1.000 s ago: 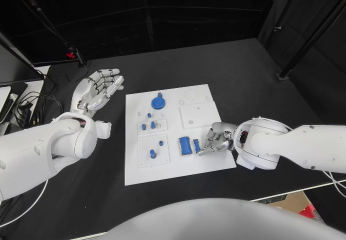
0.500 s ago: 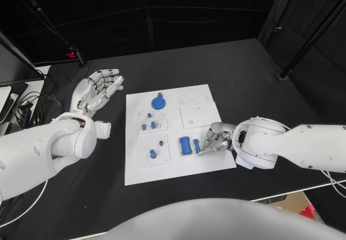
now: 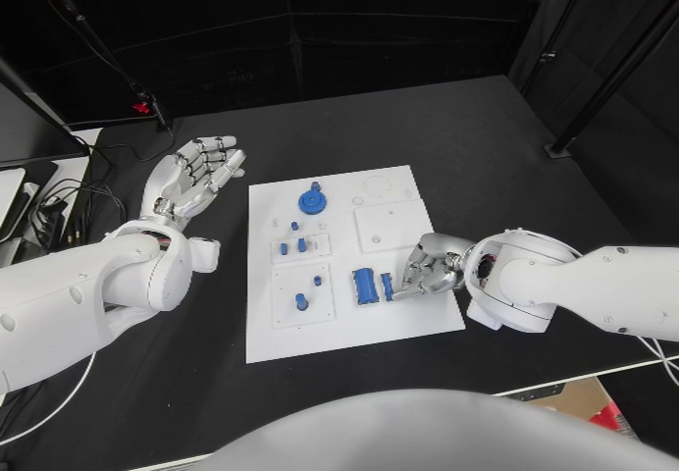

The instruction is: Assemble the parts on the task board

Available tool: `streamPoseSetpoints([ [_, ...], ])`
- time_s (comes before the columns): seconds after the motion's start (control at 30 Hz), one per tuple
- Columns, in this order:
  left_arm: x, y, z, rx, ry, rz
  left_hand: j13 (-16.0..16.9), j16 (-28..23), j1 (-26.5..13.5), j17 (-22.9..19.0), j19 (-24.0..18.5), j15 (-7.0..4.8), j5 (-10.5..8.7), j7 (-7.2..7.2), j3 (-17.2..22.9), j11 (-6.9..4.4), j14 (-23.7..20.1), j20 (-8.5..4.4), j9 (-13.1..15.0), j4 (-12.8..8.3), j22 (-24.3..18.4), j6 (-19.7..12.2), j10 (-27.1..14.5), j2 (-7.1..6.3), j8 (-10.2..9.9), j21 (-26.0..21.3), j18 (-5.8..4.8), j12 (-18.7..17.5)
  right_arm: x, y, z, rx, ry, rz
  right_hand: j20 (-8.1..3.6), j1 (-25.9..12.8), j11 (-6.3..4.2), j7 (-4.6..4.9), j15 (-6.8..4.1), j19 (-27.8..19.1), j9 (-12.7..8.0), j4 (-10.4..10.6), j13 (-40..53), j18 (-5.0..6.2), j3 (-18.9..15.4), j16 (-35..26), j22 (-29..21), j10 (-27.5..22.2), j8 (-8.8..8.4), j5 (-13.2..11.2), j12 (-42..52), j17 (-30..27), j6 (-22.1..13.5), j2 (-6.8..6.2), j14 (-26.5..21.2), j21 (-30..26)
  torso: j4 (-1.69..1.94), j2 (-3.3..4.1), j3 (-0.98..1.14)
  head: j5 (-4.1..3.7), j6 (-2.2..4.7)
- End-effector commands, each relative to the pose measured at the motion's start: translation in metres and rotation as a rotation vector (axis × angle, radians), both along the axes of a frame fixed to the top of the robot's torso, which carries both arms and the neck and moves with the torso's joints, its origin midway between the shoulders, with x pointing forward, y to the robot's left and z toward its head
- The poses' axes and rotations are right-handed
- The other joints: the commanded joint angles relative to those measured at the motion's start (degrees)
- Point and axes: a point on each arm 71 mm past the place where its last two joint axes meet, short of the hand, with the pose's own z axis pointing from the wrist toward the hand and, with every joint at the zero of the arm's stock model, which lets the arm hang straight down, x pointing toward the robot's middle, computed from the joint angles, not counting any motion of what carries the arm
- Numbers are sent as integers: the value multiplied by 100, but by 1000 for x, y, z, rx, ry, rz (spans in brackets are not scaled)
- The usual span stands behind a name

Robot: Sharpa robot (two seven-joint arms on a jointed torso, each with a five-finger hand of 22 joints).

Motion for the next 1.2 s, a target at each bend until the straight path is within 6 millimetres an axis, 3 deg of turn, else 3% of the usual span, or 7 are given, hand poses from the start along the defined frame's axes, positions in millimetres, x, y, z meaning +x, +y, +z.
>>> streamPoseSetpoints([
  [0.03,-1,-1,5,-24,-64,-21,-6,31,0,-9,-11,7,35,870,-37,-3,43,18,-9,12,-8,-51,-48,67,37,21,-49,32,5,-1,13,171,-159,-47,-32,-197,35,30,-28,616,-7,19,1506,-86,-29,31,1509,596,-24,74,14,1509,-103,-3,596,19,0,-8,2,5,0],
  [0.37,-4,-8,4,-58,-108,-39,-31,48,-63,-72,-13,4,19,866,-97,0,25,19,-24,20,-16,-14,-44,55,103,28,-43,71,36,-7,34,671,-446,-64,339,-60,422,429,440,-1331,-103,-52,1506,461,-310,-230,638,596,-136,996,14,1178,-1124,487,271,-2179,14,1,9,176,0],
  [0.6,-9,-11,-2,-80,-132,-50,-71,-20,-194,-279,-49,43,-301,597,-173,-4,-252,22,-93,21,-57,109,-60,-25,190,29,-60,93,57,0,37,827,-597,-9,631,-843,748,529,856,-3923,-222,-257,-2056,827,-874,-3997,-746,-4329,-91,1141,-4793,-2406,-2340,767,-3850,-5360,2,8,17,427,0],
  [0.73,-12,-12,-6,-89,-143,-55,-72,17,-339,-366,-74,54,-586,510,-154,-3,-329,22,-147,31,-85,130,-96,-195,168,30,-84,96,68,10,34,897,-614,1,953,-1712,1293,412,1359,-4916,-290,54,-3231,553,-627,-5347,-1507,-5205,-145,1201,-6088,-3412,-3241,-100,-5078,-6556,-23,1,1,546,0],
  [0.87,-15,-14,-11,-96,-147,-60,-75,35,-500,-405,-151,-14,-729,721,-90,-90,-467,24,-163,42,-124,-37,-223,-443,136,-1,-113,56,76,21,30,947,-609,14,1058,-2317,1138,170,1310,-5837,-344,42,-3722,377,-978,-6118,-2029,-6133,-277,1197,-6747,-3910,-4116,-724,-6203,-7398,-16,-2,6,627,0],
  [1.17,-18,-18,-20,-104,-143,-69,-70,79,-586,-404,-222,20,-728,798,-55,-69,-548,24,-149,49,-193,-190,-441,-577,192,-20,-141,22,89,31,25,964,-632,26,972,-2592,662,-202,922,-7258,-172,67,-3992,353,-1096,-6479,-3990,-6779,13,1187,-6995,-4205,-4706,-833,-7036,-8454,14,2,18,711,201],
  [1.2,-13,-16,-37,-22,83,-23,-439,-1416,-2614,-780,-971,-413,-1150,-249,442,-492,-758,-463,-540,-461,-1371,-612,-840,27,-1034,-462,-616,-1262,88,30,19,895,-569,-12,602,-4188,512,-321,776,-7562,-708,-445,-5030,-86,-718,-7223,-4970,-7279,-732,763,-7610,-5178,-5174,-408,-7443,-8578,2,-1,12,698,153],
])
